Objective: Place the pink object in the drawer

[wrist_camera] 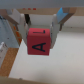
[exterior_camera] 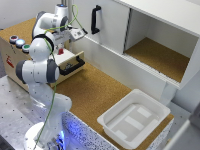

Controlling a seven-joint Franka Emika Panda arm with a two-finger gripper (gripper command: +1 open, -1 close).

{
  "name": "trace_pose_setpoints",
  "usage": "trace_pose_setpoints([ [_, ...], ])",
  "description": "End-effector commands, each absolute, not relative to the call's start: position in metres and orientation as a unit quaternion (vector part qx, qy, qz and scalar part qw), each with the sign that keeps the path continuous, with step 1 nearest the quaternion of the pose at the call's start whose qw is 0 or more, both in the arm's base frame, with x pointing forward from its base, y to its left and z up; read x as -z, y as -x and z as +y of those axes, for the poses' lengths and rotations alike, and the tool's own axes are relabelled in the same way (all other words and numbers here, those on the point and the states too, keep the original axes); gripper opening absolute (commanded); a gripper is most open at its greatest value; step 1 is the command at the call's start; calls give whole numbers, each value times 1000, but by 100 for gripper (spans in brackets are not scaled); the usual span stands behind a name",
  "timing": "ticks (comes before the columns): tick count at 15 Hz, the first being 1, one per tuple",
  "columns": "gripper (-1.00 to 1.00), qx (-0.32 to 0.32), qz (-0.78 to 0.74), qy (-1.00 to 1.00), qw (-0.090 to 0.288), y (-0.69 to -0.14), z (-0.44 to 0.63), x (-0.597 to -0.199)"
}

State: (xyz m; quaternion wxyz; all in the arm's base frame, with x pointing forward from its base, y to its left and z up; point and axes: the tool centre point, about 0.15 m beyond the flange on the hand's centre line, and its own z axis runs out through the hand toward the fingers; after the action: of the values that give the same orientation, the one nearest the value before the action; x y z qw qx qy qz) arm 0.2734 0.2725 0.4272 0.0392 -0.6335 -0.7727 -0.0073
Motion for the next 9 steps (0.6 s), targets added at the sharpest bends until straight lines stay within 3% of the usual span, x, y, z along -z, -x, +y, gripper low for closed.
trace_pose_setpoints([
  [1,-100,71,-755,651,33,-282,317,-379],
  [9,-100,50,-684,727,44,-338,350,-343],
])
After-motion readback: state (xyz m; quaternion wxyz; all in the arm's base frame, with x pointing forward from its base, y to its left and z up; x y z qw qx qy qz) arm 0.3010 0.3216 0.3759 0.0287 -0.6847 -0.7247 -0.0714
